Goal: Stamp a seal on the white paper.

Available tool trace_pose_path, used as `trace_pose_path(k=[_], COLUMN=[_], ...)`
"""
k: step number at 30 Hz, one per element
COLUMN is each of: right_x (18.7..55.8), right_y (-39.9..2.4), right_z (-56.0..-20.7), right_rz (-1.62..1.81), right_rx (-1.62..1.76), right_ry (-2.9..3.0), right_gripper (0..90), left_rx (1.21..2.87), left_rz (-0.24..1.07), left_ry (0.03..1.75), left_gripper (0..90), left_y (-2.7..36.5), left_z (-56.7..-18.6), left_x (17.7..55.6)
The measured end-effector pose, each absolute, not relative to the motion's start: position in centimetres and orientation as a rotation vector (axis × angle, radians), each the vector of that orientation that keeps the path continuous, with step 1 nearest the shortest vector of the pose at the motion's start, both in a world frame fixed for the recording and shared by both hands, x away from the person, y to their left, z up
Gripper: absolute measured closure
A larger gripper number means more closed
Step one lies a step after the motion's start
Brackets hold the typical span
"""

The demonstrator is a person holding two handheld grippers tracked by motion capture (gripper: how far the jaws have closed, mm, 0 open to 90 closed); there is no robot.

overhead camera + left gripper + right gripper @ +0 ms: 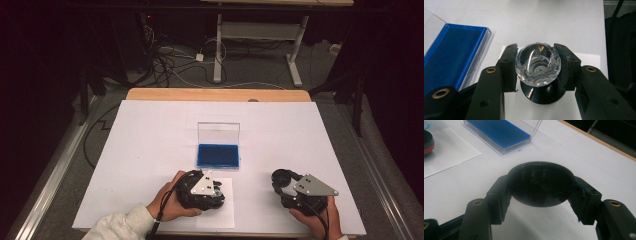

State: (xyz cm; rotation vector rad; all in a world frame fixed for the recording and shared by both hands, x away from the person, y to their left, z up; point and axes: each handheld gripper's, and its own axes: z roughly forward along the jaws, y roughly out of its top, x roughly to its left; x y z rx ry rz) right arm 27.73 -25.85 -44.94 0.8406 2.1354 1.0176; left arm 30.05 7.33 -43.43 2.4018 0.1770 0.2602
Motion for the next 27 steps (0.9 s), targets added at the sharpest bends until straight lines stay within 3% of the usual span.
trace_pose_path(k=[27], right_x=[27.77], right_y=[-25.58], right_z=[-45.15], right_rz=[1.001], right_rx=[0.831], right_ry=[2.169], right_gripper=[38.3], left_rx=[2.45], left_rz=[0.271], left_ry=[0.163], left_gripper=[55.1], left_y=[7.1], left_z=[-44.22], left_x=[29.85])
